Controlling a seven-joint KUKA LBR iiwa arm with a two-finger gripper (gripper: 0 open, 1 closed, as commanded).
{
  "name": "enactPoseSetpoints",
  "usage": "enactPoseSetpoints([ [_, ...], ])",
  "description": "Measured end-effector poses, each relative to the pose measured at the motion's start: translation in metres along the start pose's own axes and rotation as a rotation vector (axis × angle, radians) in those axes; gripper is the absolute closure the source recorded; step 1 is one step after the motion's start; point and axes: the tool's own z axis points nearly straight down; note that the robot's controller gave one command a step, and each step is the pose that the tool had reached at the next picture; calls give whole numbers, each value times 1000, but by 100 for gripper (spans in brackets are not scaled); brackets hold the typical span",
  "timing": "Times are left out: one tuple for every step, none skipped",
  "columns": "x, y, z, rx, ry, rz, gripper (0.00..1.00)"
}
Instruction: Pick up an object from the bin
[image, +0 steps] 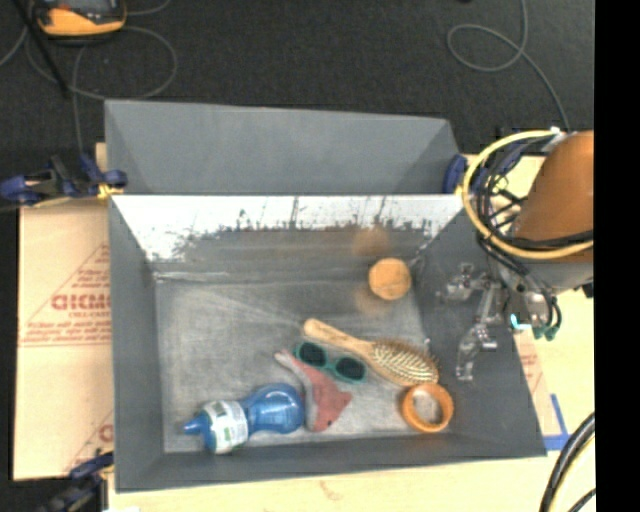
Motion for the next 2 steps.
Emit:
enactPoseSetpoints([
  [-2, 1, -4, 2, -8, -4, 0],
  [-18, 22, 52, 2, -13, -82, 0],
])
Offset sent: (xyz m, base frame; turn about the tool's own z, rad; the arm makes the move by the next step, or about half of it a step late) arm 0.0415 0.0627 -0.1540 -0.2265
